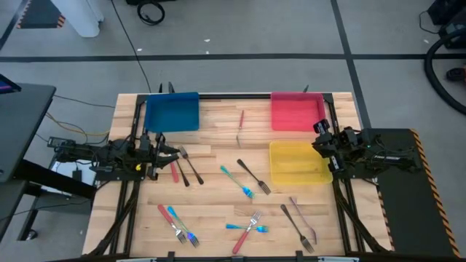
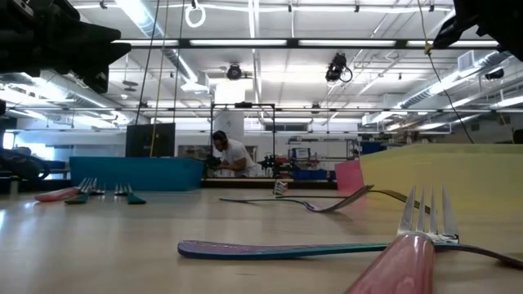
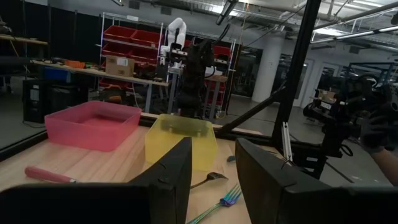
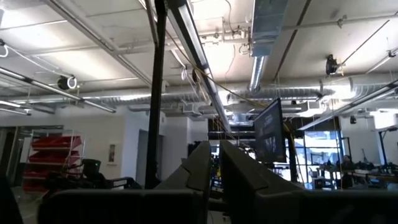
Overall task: Sort silverware by color (type)
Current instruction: Put the bottom right blue fork into the yellow bin
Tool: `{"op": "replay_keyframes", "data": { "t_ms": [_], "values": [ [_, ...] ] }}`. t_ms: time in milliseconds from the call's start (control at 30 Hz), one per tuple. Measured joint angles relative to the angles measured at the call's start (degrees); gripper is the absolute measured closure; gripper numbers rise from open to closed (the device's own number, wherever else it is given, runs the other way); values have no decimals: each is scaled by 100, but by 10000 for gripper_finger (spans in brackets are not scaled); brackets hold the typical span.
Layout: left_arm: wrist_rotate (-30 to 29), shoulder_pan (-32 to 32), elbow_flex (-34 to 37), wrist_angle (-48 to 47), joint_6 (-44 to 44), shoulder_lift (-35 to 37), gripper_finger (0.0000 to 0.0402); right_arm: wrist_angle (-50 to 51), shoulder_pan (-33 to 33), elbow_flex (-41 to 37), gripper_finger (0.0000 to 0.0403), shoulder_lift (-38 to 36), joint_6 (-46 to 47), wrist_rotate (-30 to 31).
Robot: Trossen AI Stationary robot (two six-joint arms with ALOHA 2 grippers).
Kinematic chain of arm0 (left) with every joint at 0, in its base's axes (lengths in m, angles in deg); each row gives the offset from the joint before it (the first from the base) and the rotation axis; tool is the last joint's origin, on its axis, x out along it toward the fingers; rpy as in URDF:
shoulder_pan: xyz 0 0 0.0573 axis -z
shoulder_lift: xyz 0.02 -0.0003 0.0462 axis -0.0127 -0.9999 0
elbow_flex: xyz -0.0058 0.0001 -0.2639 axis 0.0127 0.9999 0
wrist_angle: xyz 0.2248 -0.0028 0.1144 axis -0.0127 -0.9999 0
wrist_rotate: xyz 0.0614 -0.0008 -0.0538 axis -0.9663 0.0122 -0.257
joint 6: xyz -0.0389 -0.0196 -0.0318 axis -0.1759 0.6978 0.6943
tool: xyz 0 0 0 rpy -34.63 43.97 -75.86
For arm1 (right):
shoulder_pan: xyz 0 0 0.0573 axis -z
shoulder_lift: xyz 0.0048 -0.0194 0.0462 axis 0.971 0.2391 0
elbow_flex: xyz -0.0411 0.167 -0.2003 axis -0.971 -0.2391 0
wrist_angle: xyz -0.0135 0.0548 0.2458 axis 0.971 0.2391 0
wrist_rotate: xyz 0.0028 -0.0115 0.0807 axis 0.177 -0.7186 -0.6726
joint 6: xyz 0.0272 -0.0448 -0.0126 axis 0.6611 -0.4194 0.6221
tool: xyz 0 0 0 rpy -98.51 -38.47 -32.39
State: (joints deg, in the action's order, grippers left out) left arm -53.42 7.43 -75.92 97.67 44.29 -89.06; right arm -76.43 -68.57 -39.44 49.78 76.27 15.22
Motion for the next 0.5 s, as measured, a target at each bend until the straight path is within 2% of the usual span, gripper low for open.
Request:
{"op": "replay_keyframes", "data": {
  "t_ms": [167, 500],
  "values": [
    [-1, 0, 1, 0, 0, 0, 278, -136, -2, -2, 360, 0, 48, 30],
    [-1, 0, 0, 0, 0, 0, 278, -844, -2, 8, 355, -2, 457, 788]
  ]
}}
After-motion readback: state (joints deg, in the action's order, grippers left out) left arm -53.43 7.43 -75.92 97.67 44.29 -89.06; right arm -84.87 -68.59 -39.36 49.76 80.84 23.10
